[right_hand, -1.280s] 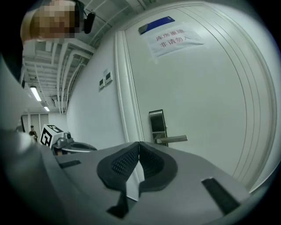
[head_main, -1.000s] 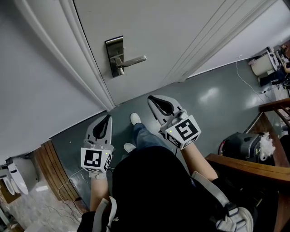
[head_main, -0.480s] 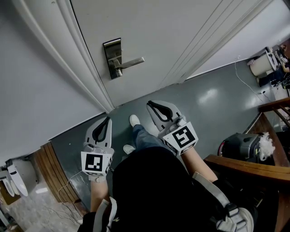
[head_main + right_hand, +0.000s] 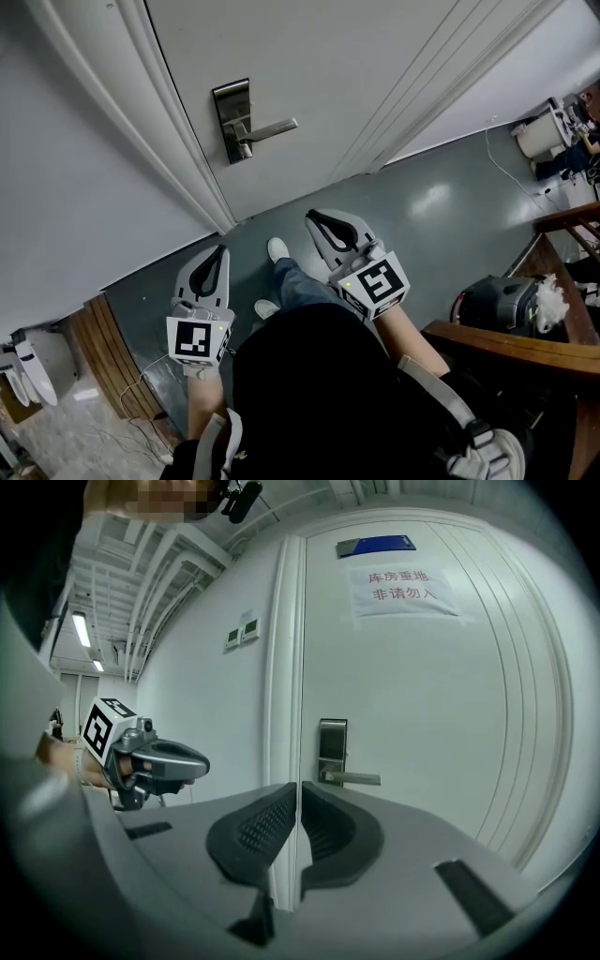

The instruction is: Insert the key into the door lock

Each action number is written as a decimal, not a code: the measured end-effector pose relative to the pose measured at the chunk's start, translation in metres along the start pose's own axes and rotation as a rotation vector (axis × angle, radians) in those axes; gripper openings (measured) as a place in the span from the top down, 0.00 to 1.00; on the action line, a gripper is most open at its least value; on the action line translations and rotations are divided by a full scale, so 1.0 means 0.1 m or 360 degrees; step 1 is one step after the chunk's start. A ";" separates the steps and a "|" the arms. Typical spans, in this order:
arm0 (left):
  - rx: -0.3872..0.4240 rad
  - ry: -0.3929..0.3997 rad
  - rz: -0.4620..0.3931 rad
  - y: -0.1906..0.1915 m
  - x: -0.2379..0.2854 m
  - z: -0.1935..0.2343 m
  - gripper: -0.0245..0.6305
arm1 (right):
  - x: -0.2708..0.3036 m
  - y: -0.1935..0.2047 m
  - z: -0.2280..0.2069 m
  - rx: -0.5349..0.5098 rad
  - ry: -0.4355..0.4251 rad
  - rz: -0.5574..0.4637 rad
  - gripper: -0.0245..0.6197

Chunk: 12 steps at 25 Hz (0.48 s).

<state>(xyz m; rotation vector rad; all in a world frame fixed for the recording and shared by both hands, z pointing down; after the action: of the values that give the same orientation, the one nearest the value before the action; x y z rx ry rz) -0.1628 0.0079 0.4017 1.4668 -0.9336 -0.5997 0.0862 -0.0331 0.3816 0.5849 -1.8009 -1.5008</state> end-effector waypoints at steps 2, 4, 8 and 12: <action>-0.0003 -0.0004 0.0001 0.00 -0.01 0.00 0.95 | 0.00 0.01 0.00 -0.0002 0.0002 0.0003 0.94; -0.0006 -0.0009 0.0001 0.01 -0.04 0.00 0.95 | 0.00 0.01 0.01 -0.0010 0.0003 0.0005 0.94; -0.0016 -0.0017 0.0000 0.02 -0.05 0.00 0.95 | 0.00 0.01 0.02 -0.0011 0.0007 0.0025 0.94; -0.0021 -0.0026 0.0003 0.01 -0.07 0.00 0.95 | 0.00 0.03 0.03 -0.0005 -0.0003 0.0020 0.94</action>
<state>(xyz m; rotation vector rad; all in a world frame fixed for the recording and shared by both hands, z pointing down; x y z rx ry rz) -0.1670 0.0134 0.4014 1.4507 -0.9420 -0.6161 0.0844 -0.0303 0.3842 0.5697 -1.8002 -1.4963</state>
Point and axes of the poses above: the fingertips, and each gripper's own axes: x forward along the fingers, z to its left, y out of its underside, the point moved 9 cm from there along -x, backward along the fingers, and after that the axes turned 6 degrees about x, right-handed, at the moved point
